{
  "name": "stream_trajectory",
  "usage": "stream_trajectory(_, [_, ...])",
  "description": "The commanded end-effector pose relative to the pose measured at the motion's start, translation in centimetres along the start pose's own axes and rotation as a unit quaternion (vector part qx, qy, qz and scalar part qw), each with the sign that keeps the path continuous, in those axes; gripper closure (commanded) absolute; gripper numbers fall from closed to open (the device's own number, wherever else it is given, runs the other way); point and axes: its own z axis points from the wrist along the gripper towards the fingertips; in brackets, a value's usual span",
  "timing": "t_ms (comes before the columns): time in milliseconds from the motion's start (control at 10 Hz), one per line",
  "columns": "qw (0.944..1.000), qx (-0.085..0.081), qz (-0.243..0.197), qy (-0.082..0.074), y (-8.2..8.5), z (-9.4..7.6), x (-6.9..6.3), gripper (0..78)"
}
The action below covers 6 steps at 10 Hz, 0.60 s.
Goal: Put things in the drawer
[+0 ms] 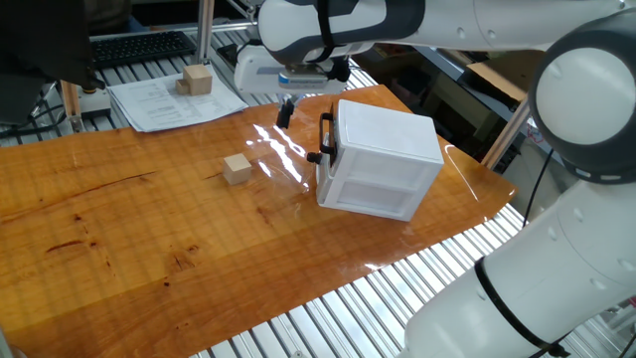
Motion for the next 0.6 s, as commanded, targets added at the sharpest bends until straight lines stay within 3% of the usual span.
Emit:
stream_trajectory(100, [0.9994, -0.002, 0.034, 0.002, 0.3, -0.3, -1.4, 77.6])
stream_trajectory(200, [0.9994, -0.002, 0.034, 0.002, 0.3, -0.3, -1.4, 77.6])
stream_trajectory(600, [0.9992, -0.003, 0.040, 0.006, -0.2, -0.7, -3.9, 77.6])
